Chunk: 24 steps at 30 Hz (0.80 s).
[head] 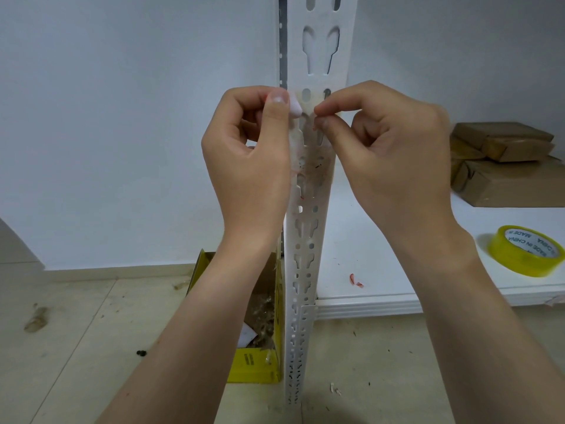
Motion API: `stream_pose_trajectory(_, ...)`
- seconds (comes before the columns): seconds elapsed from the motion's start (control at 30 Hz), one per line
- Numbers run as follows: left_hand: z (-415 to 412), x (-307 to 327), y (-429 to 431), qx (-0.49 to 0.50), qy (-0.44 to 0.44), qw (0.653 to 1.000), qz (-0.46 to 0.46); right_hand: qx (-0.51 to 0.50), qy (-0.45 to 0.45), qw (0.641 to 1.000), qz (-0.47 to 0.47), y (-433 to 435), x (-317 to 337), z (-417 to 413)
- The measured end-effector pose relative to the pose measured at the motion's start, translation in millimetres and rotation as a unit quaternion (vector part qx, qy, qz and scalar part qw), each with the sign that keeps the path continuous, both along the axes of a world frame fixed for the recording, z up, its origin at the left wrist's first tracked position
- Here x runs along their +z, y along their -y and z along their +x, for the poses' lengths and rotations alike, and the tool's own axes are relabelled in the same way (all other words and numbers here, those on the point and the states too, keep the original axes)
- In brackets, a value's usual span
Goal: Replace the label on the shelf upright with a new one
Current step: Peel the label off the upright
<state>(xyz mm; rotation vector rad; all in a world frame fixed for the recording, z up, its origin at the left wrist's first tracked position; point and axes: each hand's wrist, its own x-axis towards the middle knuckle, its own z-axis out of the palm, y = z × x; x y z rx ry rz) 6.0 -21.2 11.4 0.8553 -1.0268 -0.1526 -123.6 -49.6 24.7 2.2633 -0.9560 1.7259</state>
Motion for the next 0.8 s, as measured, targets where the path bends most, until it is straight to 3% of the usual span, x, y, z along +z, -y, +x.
stream_pose_trajectory(0.8,0.3,0.4,0.0,-0.001,0.004,1.0,-0.002,-0.001,0.017,1.0,0.004,-1.0,-0.3,3.2)
